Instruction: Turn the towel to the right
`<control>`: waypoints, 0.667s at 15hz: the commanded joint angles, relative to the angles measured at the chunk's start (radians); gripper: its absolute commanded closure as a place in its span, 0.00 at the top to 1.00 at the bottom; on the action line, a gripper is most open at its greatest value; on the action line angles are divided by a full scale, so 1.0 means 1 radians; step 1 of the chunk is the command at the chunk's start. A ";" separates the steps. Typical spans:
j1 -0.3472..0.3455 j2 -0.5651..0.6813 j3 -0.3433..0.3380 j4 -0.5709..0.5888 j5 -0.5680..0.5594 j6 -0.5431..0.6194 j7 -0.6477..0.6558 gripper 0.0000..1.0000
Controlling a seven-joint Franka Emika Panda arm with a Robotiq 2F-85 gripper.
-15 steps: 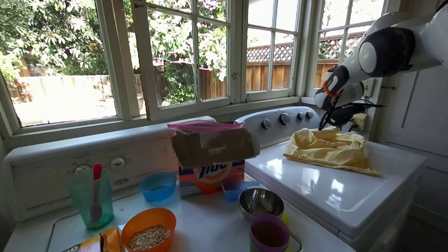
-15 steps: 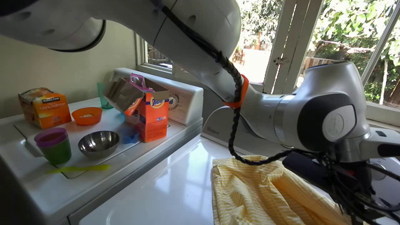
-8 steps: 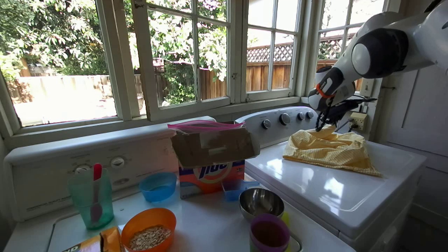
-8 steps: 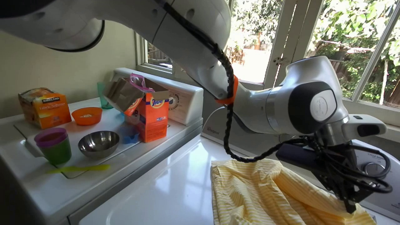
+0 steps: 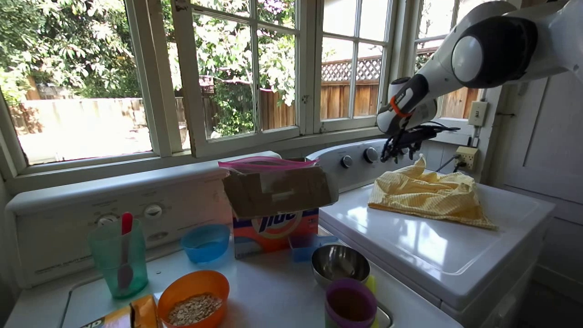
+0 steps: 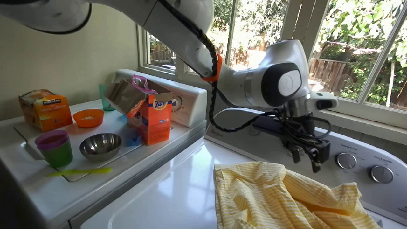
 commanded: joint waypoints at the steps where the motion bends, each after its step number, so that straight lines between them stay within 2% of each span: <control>1: 0.086 -0.071 -0.005 -0.098 -0.001 -0.091 0.146 0.94; 2: 0.105 -0.074 -0.010 -0.103 -0.008 -0.127 0.189 1.00; 4: 0.128 -0.070 -0.013 -0.112 -0.017 -0.173 0.252 1.00; 9: 0.106 -0.118 0.045 -0.213 0.011 -0.171 0.176 1.00; 10: 0.104 -0.119 0.053 -0.231 0.016 -0.161 0.173 0.75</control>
